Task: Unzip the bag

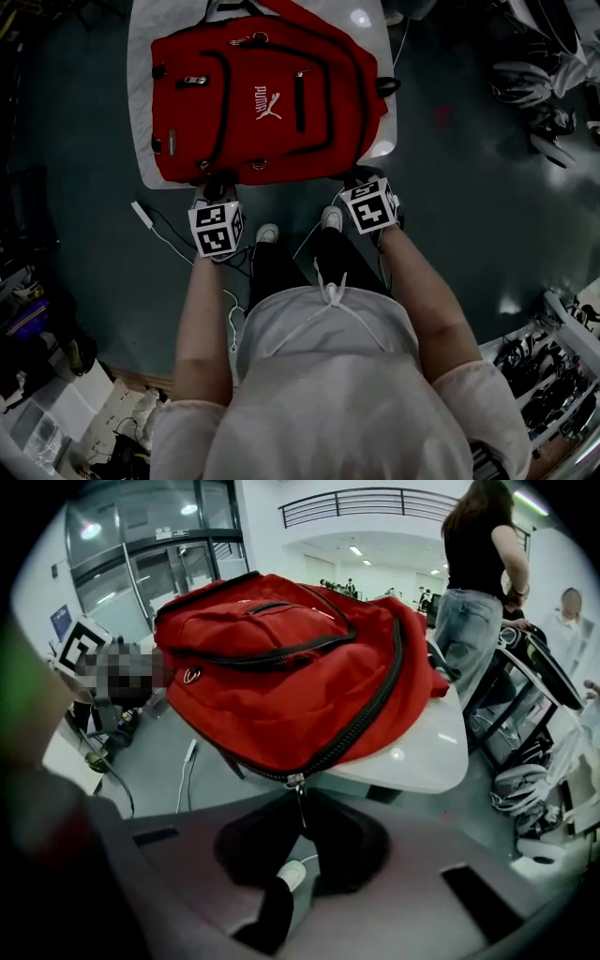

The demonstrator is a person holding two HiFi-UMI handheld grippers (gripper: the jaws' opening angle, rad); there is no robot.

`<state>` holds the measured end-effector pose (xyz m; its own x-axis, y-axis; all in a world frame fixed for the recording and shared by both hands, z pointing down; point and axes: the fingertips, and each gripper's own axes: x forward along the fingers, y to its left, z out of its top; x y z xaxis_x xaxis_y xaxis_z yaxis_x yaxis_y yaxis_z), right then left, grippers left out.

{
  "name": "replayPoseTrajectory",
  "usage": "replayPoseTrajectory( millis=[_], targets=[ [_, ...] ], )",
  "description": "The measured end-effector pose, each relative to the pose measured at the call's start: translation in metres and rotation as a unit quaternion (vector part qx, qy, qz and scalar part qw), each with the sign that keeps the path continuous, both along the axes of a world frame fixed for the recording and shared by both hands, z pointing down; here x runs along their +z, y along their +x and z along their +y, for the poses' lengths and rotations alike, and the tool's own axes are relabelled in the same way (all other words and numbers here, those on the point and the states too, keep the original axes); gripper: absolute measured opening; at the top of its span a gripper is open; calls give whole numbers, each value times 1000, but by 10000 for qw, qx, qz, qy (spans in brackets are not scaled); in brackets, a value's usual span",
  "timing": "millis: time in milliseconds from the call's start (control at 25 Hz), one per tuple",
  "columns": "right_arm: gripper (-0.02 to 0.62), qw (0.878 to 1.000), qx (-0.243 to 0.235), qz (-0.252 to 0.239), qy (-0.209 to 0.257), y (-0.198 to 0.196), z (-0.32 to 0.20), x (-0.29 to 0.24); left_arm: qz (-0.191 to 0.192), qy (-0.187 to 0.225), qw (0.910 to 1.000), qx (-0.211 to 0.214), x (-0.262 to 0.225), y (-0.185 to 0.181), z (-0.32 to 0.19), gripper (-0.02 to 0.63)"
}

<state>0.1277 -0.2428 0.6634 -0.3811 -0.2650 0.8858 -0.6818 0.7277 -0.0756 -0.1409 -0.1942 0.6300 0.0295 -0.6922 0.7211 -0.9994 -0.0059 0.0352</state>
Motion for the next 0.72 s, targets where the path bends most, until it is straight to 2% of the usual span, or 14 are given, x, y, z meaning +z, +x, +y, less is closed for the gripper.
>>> replayPoseTrajectory(
  millis=[320,520,720],
  targets=[
    [35,9989,-460,72,111,15,-17,-7,-83,-74,9997,-235,0,0,0,17],
    [35,9996,-267,25,82,18,-18,-6,-57,-86,9994,-329,1,0,-1,17],
    [37,9994,-179,217,197,18,-18,-6,35,-136,9993,-359,3,0,-1,17]
  ],
)
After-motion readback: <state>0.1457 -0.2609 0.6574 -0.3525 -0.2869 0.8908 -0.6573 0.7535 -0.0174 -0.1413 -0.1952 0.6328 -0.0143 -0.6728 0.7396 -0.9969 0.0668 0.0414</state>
